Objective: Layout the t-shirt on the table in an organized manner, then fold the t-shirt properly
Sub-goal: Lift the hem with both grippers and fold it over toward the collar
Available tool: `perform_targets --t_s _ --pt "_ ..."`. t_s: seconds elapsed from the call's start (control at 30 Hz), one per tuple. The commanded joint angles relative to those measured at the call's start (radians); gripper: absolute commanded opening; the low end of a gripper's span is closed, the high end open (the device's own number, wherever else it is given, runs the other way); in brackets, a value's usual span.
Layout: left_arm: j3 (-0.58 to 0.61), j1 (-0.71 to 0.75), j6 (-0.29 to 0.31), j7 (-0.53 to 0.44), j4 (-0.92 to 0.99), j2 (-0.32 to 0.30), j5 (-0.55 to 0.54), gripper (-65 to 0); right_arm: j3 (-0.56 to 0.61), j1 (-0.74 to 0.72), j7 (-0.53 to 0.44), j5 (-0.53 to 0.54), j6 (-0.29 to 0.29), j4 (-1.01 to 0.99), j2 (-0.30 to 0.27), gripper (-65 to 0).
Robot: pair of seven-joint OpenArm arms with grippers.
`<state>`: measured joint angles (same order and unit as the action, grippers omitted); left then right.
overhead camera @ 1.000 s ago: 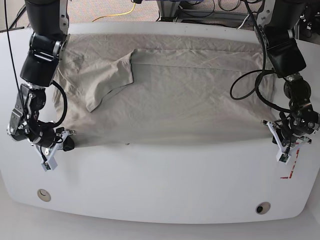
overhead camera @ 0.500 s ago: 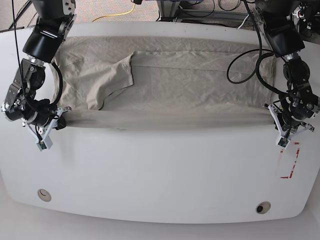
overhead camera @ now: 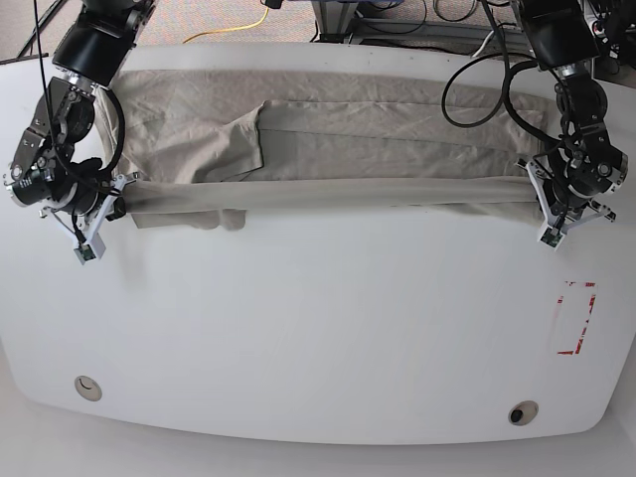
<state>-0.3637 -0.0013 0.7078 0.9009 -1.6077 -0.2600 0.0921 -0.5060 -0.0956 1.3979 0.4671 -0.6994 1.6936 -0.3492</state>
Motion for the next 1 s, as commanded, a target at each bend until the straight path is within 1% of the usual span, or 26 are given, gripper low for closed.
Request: perform_targets --t_s 0.0,0.2,0.33,0.4,0.5,0.53,0.6,0.63,0.67,0.7,0.73,0.77,0.8,0.83,0.87,0.9,0.97 --pt "-0.005 0.008 -0.010 -0.002 -0.023 -0.023 0.010 -64.9 -0.009 0.013 -0.002 -0.008 0.001 0.055 -0.012 -64.5" --pt "-0.005 0.039 -0.010 0.004 -0.023 -0.025 0.011 -64.6 -0.007 0.078 -0.002 -0.009 0.001 0.113 0.014 -64.4" --pt "-0.005 0.042 -0.010 0.048 -0.019 -0.028 0.011 -64.6 -0.007 0.106 -0.002 -0.012 0.001 0.113 0.040 -64.4" --pt "-0.005 0.040 -0.010 0.076 -0.018 -0.048 0.011 -64.6 -0.007 0.118 -0.002 -0.014 0.001 0.113 0.043 -64.2" --pt "-0.005 0.039 -0.010 0.088 -0.016 -0.058 0.011 -64.0 -0.007 0.129 -0.002 -0.014 0.001 0.113 0.046 -64.2" --pt "-0.005 0.039 -0.010 0.090 -0.016 -0.060 0.011 -62.9 -0.007 0.133 -0.002 -0.014 0.001 0.113 0.046 -64.2" --pt "-0.004 0.039 -0.010 0.090 -0.016 -0.060 0.011 -58.5 -0.007 0.139 -0.002 -0.014 0.001 0.113 0.046 -64.2" --pt "-0.004 0.039 -0.010 0.091 -0.016 -0.061 0.011 -51.9 -0.007 0.142 -0.002 -0.015 0.001 0.113 0.046 -63.1" --pt "-0.004 0.039 -0.010 0.091 -0.016 -0.061 0.011 -47.5 -0.007 0.142 -0.002 -0.015 0.001 0.113 0.046 -61.2" --pt "-0.004 0.039 -0.010 0.091 -0.018 -0.061 0.013 -41.7 -0.007 0.142 -0.002 -0.015 0.001 0.113 0.046 -58.0" --pt "-0.004 0.039 -0.010 0.091 -0.021 -0.061 0.015 -34.3 -0.007 0.142 -0.002 -0.015 0.001 0.113 0.045 -53.1" --pt "-0.004 0.039 -0.010 0.091 -0.021 -0.061 0.015 -28.8 -0.007 0.142 -0.002 -0.017 0.001 0.113 0.043 -49.0" --pt "-0.004 0.037 -0.010 0.091 -0.021 -0.061 0.015 -22.1 -0.009 0.142 -0.002 -0.017 0.001 0.115 0.042 -42.5" --pt "-0.004 0.037 -0.010 0.091 -0.021 -0.063 0.016 -17.9 -0.009 0.142 -0.002 -0.017 0.001 0.115 0.042 -36.8" --pt "-0.004 0.037 -0.010 0.091 -0.021 -0.066 0.016 -15.0 -0.009 0.141 -0.002 -0.017 0.001 0.116 0.040 -31.7" --pt "-0.004 0.037 -0.010 0.091 -0.023 -0.077 0.016 -14.3 -0.009 0.141 -0.002 -0.015 0.001 0.116 0.039 -25.2" --pt "-0.004 0.037 -0.010 0.091 -0.023 -0.094 0.016 -16.0 -0.015 0.141 -0.002 -0.012 0.001 0.118 0.037 -15.7"
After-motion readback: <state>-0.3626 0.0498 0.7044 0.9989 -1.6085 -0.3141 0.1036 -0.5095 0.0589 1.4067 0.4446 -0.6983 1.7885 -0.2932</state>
